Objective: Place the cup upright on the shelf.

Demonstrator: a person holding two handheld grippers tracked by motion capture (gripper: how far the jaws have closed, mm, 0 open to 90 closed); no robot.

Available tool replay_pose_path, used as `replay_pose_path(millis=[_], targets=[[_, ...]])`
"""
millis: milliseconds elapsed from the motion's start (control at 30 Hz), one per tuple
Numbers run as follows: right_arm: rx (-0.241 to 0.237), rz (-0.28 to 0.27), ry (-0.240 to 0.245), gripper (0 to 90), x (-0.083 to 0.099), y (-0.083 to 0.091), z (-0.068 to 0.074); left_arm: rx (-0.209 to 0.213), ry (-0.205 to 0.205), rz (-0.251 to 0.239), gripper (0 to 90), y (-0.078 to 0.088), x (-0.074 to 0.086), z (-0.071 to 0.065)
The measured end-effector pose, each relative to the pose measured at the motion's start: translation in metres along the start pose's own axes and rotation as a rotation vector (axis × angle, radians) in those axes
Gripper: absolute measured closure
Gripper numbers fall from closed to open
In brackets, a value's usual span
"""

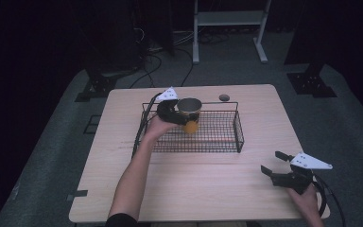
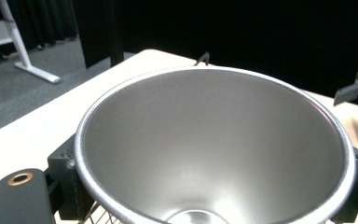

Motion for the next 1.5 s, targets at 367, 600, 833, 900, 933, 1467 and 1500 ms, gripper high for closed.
replay_pose_path(millis=[367,600,833,900,933,1467,1500], targets=[[0.0,0.0,0.001,13.7,0.0,0.0,0.0,0.014,-0.014,0.094,12.0,-0.011,0.018,0.003],[-0.003,-0.002,-0.002,13.7,0.0,0.0,0.0,0.036,-0.037,0.144,12.1,-0.017,0.026,0.003],[-0.005,-0.004,-0.003,13.7,-0.001,0.0,0.0,0.077,-0.061,0.197,12.1,-0.021,0.036,-0.004],[-0.005,-0.004,-0.007,13.7,-0.001,0.001,-0.001,0.087,-0.061,0.192,12.1,-0.02,0.036,-0.005],[-0.004,-0.004,-0.006,13.7,-0.001,0.0,-0.001,0.09,-0.067,0.197,12.1,-0.02,0.036,-0.005],[-0.004,-0.003,-0.006,13.7,0.0,0.0,-0.001,0.102,-0.126,0.252,9.1,-0.021,0.042,-0.01],[-0.004,-0.003,-0.006,13.7,0.0,0.0,-0.001,0.097,-0.129,0.258,8.8,-0.021,0.042,-0.01]])
Point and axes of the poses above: each handheld gripper's, and its own axes: y roughly backward along the jaws, x roughly out of its underside, z roughly to its left, the point moved 10 cm from there along -y, roughly forward along the jaws, and after that the axes turned 7 degrees about -y, right-handed, at the moved point
